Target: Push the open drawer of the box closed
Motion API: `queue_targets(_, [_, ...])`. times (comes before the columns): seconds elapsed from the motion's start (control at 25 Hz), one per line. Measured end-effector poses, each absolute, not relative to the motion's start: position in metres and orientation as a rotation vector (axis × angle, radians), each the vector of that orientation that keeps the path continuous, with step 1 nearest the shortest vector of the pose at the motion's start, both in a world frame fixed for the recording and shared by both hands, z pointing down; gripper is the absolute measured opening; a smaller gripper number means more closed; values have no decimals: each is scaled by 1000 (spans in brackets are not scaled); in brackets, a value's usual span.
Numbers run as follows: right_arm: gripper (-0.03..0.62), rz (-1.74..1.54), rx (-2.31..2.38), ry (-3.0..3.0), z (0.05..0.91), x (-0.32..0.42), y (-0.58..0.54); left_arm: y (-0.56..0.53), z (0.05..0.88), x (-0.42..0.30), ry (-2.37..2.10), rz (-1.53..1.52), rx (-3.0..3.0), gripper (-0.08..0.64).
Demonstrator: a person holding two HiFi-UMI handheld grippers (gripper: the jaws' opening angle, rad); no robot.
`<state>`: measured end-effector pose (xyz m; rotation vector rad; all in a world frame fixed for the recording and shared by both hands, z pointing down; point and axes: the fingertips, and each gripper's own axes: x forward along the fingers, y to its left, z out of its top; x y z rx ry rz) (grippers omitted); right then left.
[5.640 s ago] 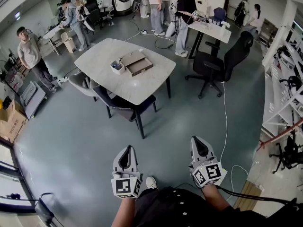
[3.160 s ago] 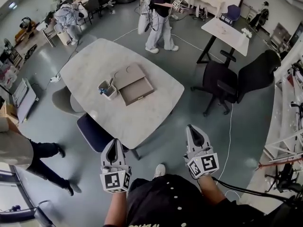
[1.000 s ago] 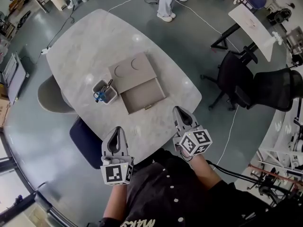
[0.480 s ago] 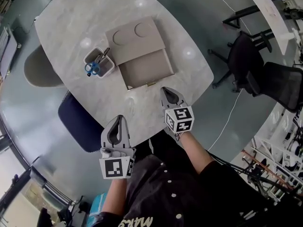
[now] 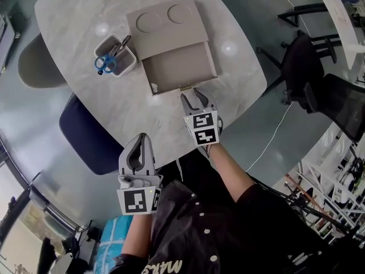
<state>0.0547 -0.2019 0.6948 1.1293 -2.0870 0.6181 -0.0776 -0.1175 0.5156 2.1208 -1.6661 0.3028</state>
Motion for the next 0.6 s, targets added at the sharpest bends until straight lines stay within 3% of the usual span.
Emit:
queue_targets(0.28, [227, 603, 1127, -1989, 705, 50, -207, -119, 520, -82, -1686, 304, 2092, 17])
queue_targets(0.44, [224, 599, 1168, -1952, 708, 49, -214, -119, 522, -84, -1689, 310, 2083, 17])
queue_targets(0.6, [180, 598, 1165, -1939, 708, 48, -214, -120, 522, -83, -1688, 310, 2082, 17])
